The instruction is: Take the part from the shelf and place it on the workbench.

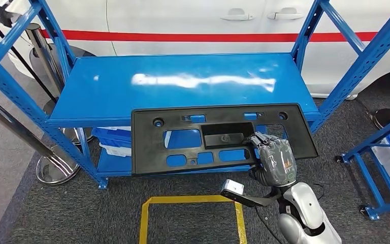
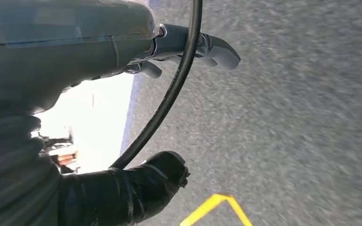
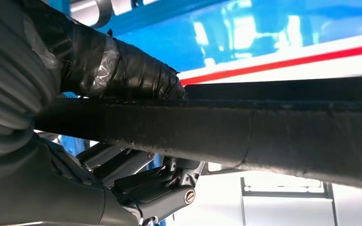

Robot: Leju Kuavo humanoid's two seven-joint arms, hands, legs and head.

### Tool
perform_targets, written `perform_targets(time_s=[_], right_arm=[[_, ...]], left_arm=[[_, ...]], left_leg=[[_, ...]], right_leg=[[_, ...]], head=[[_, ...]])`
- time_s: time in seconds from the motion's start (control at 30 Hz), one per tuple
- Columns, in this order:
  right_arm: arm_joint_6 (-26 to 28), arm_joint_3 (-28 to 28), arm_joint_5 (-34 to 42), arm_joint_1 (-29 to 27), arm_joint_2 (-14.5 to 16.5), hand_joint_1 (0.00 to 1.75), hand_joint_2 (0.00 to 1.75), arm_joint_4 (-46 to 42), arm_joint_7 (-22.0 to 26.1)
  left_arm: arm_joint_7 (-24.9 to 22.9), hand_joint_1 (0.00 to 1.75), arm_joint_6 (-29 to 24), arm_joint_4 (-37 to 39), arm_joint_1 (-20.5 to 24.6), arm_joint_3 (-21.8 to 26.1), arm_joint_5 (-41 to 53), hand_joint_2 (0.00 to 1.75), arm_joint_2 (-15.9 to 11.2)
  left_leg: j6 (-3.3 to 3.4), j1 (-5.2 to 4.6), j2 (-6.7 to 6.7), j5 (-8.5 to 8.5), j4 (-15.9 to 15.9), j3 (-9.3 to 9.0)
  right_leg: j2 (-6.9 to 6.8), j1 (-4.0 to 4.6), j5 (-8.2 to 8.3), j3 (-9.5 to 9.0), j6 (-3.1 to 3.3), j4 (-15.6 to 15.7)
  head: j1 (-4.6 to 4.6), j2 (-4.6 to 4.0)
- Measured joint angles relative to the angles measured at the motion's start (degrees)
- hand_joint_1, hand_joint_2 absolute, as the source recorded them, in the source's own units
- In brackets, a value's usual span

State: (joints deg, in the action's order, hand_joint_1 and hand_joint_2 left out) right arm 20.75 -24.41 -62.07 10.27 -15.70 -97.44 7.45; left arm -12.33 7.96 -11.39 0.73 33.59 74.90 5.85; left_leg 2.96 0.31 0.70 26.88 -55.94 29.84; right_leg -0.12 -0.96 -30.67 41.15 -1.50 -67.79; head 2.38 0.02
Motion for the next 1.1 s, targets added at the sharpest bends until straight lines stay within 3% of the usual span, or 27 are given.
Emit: perform_targets(time_s=[0.03, 0.07, 0.1, 0.17, 0.23, 0.3, 0.37, 0.4, 0.47, 0.53, 0.57, 0.6, 0.67, 0.73, 0.77, 0.8, 0.87, 0.9, 0.93, 1.03, 1.07, 1.1], right_arm=[[-0.09, 0.09, 0.03, 0.0, 0.0, 1.75, 1.75, 0.03, -0.01], [-0.21, 0.18, 0.07, -0.01, -0.01, 1.75, 1.75, 0.05, -0.02], [-0.34, 0.23, 0.1, -0.01, -0.01, 1.75, 1.75, 0.07, -0.04], [-0.52, 0.33, 0.15, 0.05, -0.01, 1.75, 1.75, 0.07, -0.07], [-0.63, 0.38, 0.15, 0.29, 0.0, 1.75, 1.75, 0.04, -0.08], [-0.72, 0.46, 0.22, 0.55, 0.01, 1.75, 1.75, 0.01, -0.12], [-0.82, 0.54, 0.31, 0.63, 0.02, 1.75, 1.75, 0.02, -0.15], [-0.86, 0.56, 0.33, 0.65, 0.03, 1.75, 1.75, 0.03, -0.15], [-0.9, 0.56, 0.34, 0.7, 0.05, 1.75, 1.75, 0.05, -0.16], [-0.96, 0.56, 0.35, 0.7, 0.05, 1.75, 1.75, 0.07, -0.19], [-1.01, 0.56, 0.35, 0.69, 0.06, 1.75, 1.75, 0.07, -0.2], [-1.08, 0.55, 0.35, 0.68, 0.07, 1.75, 1.75, 0.07, -0.2], [-1.2, 0.55, 0.35, 0.68, 0.07, 1.75, 1.75, 0.07, -0.2], [-1.28, 0.55, 0.34, 0.76, 0.09, 1.75, 1.75, 0.07, -0.21], [-1.32, 0.54, 0.34, 0.82, 0.1, 1.75, 1.75, 0.07, -0.22], [-1.35, 0.54, 0.34, 0.88, 0.12, 1.75, 1.75, 0.07, -0.24], [-1.42, 0.54, 0.34, 0.87, 0.07, 1.75, 1.75, 0.06, -0.26], [-1.45, 0.55, 0.35, 0.83, 0.03, 1.75, 1.75, 0.05, -0.26], [-1.49, 0.57, 0.36, 0.82, 0.0, 1.75, 1.75, 0.06, -0.26], [-1.58, 0.57, 0.37, 0.83, 0.0, 1.75, 1.75, 0.07, -0.25], [-1.58, 0.57, 0.37, 0.78, 0.01, 1.75, 1.75, 0.08, -0.25], [-1.58, 0.57, 0.37, 0.73, 0.01, 1.75, 1.75, 0.09, -0.26]], left_arm=[[0.01, 0.0, 0.0, 0.0, -0.01, 0.0, 0.09, 1.75, -0.01], [0.02, 0.0, 0.0, 0.0, -0.02, 0.0, 0.19, 1.75, -0.01], [0.04, 0.0, 0.0, 0.0, -0.02, 0.0, 0.25, 1.75, 0.01], [0.11, 0.0, 0.0, 0.0, -0.03, 0.01, 0.32, 1.75, 0.05], [0.17, 0.0, 0.0, 0.0, -0.17, 0.02, 0.44, 1.75, 0.11], [0.2, 0.0, 0.01, 0.0, -0.34, 0.02, 0.63, 1.75, 0.15], [0.18, 0.0, 0.02, 0.0, -0.47, 0.03, 0.76, 1.75, 0.14], [0.18, 0.0, 0.03, 0.0, -0.48, 0.03, 0.79, 1.75, 0.12], [0.19, 0.0, 0.06, 0.0, -0.48, 0.04, 0.83, 1.75, 0.08], [0.23, 0.0, 0.07, -0.01, -0.46, 0.05, 0.85, 1.75, 0.06], [0.25, 0.0, 0.07, -0.01, -0.41, 0.06, 0.87, 1.75, 0.05], [0.26, 0.0, 0.07, -0.01, -0.36, 0.07, 0.89, 1.75, 0.05], [0.26, 0.0, 0.07, -0.02, -0.26, 0.07, 0.92, 1.75, 0.04], [0.29, 0.0, 0.09, -0.02, -0.26, 0.09, 0.95, 1.75, -0.1], [0.34, 0.0, 0.12, -0.02, -0.31, 0.11, 0.99, 1.75, -0.14], [0.38, 0.0, 0.15, -0.02, -0.33, 0.14, 1.07, 1.75, -0.16], [0.44, 0.0, 0.19, -0.01, -0.24, 0.23, 1.2, 1.75, 0.01], [0.44, 0.0, 0.2, -0.01, -0.16, 0.29, 1.25, 1.75, 0.08], [0.44, 0.0, 0.2, -0.01, -0.12, 0.35, 1.27, 1.75, 0.15], [0.44, 0.0, 0.2, -0.02, -0.18, 0.49, 1.3, 1.75, 0.16], [0.44, 0.0, 0.2, -0.02, -0.21, 0.54, 1.31, 1.75, 0.15], [0.44, 0.0, 0.2, -0.02, -0.24, 0.59, 1.31, 1.75, 0.14]], left_leg=[[0.06, -0.06, 0.07, -0.71, -0.18, 1.01], [-0.01, -0.11, 0.14, -1.42, -0.46, 2.19], [-0.1, -0.13, 0.27, -2.01, -0.82, 3.34], [-0.36, -0.15, 0.65, -2.92, -1.81, 5.45], [-0.83, -0.33, 1.04, -3.5, -2.79, 6.71], [-1.51, -0.39, 1.61, -4.12, -3.14, 7.05], [-2.32, -0.25, 2.02, -4.4, -3.14, 7.3], [-2.7, -0.18, 1.65, -3.22, -3.82, 7.73], [-3.32, -0.01, 0.43, 2.07, -8.04, 9.13], [-3.52, 0.02, -0.17, 7.25, -15.08, 10.34], [-3.48, 0.02, -0.24, 7.96, -17.62, 10.27], [-3.34, 0.01, -0.32, 7.5, -18.67, 9.47], [-2.7, -0.07, -1.01, 4.55, -14.58, 5.07], [-1.73, -0.17, -3.32, 3.99, -5.98, -0.98], [-1.43, -0.27, -4.3, 4.26, -2.84, -2.9], [-1.25, -0.38, -4.83, 4.63, -0.92, -3.89], [-1.02, -0.38, -3.84, 3.51, -0.05, -3.63], [-0.71, -0.22, -3.15, 2.78, 0.4, -3.3], [-0.3, -0.06, -2.35, 1.9, 0.82, -2.77], [0.33, -0.16, 0.07, -0.13, 0.93, -0.4], [0.24, -0.24, 0.89, -0.62, 0.67, 0.54], [0.12, -0.29, 1.68, -1.07, 0.34, 1.52]], right_leg=[[0.0, -0.02, -1.61, 0.38, -0.11, -3.39], [0.0, -0.04, -1.75, 0.19, -0.2, -5.84], [-0.02, -0.05, -0.43, -0.82, -0.24, -6.35], [-0.64, -0.04, 2.22, -5.59, -0.14, -1.89], [-2.2, 0.39, 1.22, -10.87, 0.32, 5.49], [-2.69, 0.86, -0.13, -12.47, 1.17, 8.92], [-1.89, 0.82, 0.89, -11.56, 2.24, 9.27], [-1.53, 0.73, 1.67, -10.93, 2.71, 9.44], [-0.81, 0.52, 3.35, -9.31, 3.37, 9.63], [0.12, 0.54, 4.84, -7.46, 3.53, 9.49], [0.64, 0.58, 5.56, -6.49, 3.49, 9.34], [1.21, 0.62, 6.26, -5.49, 3.4, 9.15], [2.33, 0.7, 7.54, -3.69, 3.15, 8.84], [3.37, 0.74, 8.8, -2.54, 2.73, 8.74], [3.83, 0.67, 9.47, -2.29, 2.43, 8.88], [4.3, 0.54, 10.18, -2.16, 2.03, 9.15], [5.19, 0.37, 11.41, -1.96, 1.22, 9.93], [4.93, 0.45, 11.01, -1.59, 0.94, 9.8], [4.09, 0.52, 9.31, -0.95, 0.75, 8.63], [0.84, 0.19, 0.69, 1.53, 0.09, -1.15], [0.5, -0.02, -0.38, 1.84, -0.22, -4.59], [0.34, -0.22, -0.02, 1.58, -0.5, -6.87]], head=[[-0.02, 0.0], [-0.01, 0.0], [-0.02, 0.0], [-0.02, 0.0], [-0.05, 0.0], [-0.04, -0.01], [0.0, -0.01], [-0.02, 0.0], [-0.04, 0.0], [-0.05, 0.0], [-0.05, 0.0], [-0.06, 0.0], [-0.07, 0.0], [-0.05, 0.0], [-0.03, 0.0], [-0.04, 0.0], [-0.06, 0.0], [-0.03, 0.0], [0.08, 0.0], [0.28, 0.0], [0.28, 0.0], [0.28, 0.0]])
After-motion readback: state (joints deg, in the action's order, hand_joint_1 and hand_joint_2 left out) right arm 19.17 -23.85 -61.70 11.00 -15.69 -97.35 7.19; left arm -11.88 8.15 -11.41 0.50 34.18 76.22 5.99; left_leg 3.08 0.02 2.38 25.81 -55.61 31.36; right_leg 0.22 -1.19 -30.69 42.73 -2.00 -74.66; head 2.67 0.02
